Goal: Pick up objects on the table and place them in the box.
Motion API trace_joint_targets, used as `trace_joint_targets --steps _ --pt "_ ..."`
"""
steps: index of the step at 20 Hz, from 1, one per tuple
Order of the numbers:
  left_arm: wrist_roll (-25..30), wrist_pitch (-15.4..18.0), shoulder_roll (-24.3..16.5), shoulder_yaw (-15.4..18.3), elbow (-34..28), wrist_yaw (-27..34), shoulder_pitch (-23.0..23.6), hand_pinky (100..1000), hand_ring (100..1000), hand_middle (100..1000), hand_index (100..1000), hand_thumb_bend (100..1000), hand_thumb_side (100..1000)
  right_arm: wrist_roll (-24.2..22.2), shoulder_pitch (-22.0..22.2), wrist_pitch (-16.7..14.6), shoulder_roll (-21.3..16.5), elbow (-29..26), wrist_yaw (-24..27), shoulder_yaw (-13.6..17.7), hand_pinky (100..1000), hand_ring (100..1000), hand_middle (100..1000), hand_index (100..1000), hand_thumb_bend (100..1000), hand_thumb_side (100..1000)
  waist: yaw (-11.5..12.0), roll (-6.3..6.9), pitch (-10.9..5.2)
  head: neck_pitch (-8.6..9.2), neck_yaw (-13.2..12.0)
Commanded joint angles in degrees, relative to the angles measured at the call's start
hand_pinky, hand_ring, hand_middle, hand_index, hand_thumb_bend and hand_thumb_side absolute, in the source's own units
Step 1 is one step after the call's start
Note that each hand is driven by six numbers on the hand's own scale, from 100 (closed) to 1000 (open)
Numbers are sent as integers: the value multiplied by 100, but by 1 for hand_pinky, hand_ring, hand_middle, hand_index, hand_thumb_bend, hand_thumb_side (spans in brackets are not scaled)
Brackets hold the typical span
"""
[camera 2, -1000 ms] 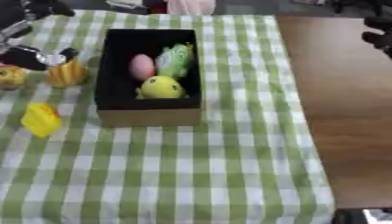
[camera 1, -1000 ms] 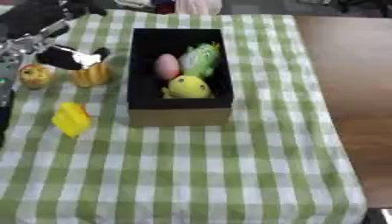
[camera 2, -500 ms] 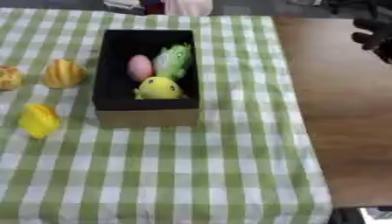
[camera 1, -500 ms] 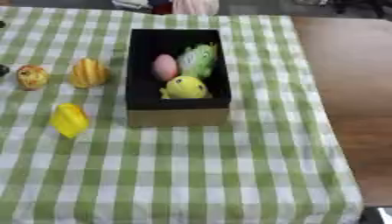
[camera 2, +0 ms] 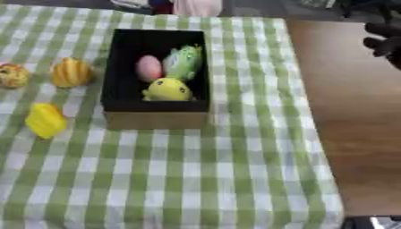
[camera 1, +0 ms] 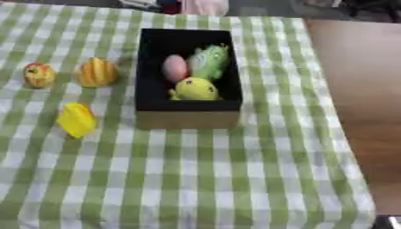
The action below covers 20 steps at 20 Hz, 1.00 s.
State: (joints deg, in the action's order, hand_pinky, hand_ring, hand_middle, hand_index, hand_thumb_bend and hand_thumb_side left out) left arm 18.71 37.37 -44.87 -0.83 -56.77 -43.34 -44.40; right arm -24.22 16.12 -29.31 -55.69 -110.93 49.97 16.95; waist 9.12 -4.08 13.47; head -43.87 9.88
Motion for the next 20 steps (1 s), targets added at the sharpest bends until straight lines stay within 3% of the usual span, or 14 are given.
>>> trace_joint_targets --steps 1,5,9,12,20 --pt "-140 -13 -124 178 203 -106 -177 906 862 783 890 479 623 30 -14 6 -91 -74 -33 101 1000 1000 623 995 100 880 -17 6 -56 -24 13" --pt "-250 15 0 244 508 -357 -359 907 867 791 889 486 582 41 -36 24 -73 -54 -21 117 1000 1000 623 995 100 880 -44 3 -22 -24 14" --pt "-162 29 232 287 899 -530 -610 914 867 792 874 440 617 35 -86 58 -70 -37 6 120 1000 1000 623 996 100 881 -80 13 17 -24 -6" --pt "70 43 414 298 1168 -567 -838 916 875 803 877 472 626 16 -143 97 -70 -24 11 106 1000 1000 623 996 100 883 -124 27 55 -24 -32" --pt "87 -394 822 300 1494 -1336 -1357 918 871 768 864 551 616 -31 -265 184 -78 14 -16 70 1000 1000 622 996 100 886 -213 79 138 -24 -65"
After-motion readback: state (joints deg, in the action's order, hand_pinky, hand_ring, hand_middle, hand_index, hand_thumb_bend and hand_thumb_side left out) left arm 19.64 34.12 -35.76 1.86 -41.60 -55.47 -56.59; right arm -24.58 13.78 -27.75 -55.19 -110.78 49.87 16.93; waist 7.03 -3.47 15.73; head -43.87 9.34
